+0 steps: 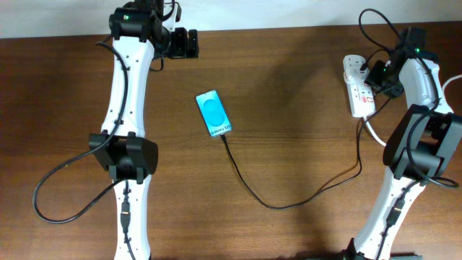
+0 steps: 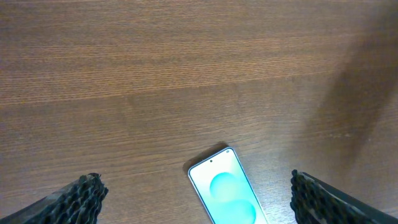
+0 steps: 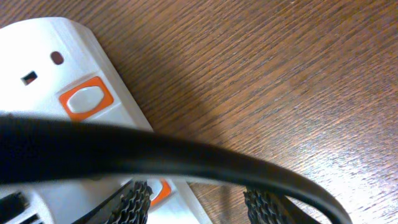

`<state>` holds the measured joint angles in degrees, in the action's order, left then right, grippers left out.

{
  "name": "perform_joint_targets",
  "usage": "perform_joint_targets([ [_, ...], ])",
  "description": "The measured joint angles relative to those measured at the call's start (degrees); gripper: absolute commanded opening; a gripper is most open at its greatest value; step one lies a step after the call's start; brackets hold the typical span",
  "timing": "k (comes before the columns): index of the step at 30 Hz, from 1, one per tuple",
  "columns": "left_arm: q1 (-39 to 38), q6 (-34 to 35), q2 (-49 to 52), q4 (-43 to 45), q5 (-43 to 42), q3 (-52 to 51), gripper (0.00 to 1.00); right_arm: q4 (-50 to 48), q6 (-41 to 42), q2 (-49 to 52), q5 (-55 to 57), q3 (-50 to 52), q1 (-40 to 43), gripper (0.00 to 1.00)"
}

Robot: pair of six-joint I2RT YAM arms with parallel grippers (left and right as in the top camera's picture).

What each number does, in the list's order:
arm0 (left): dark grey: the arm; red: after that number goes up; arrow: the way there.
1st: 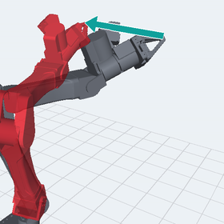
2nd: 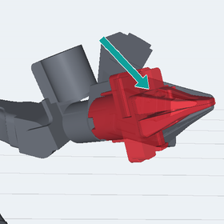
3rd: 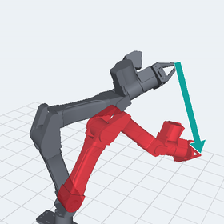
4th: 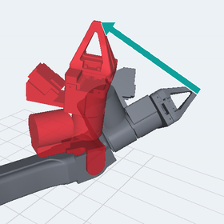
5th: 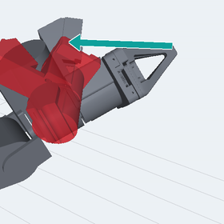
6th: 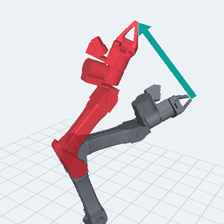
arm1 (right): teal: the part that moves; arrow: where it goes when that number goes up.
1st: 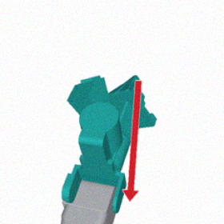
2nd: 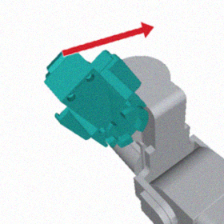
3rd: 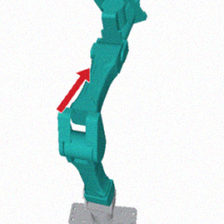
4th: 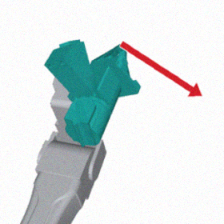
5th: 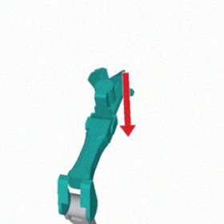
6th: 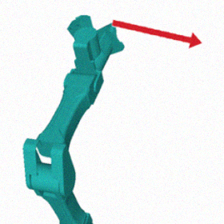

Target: Plug charger to phone and switch on socket

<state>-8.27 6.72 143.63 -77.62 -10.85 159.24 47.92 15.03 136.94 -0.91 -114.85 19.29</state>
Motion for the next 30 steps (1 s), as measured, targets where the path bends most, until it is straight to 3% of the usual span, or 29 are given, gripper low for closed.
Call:
perform_joint_targets([
  [30,0.0,0.0,0.0,0.0,0.0,0.0,0.99,2.56,-1.44,0.04,-2.78,-0.44,0.15,0.52],
])
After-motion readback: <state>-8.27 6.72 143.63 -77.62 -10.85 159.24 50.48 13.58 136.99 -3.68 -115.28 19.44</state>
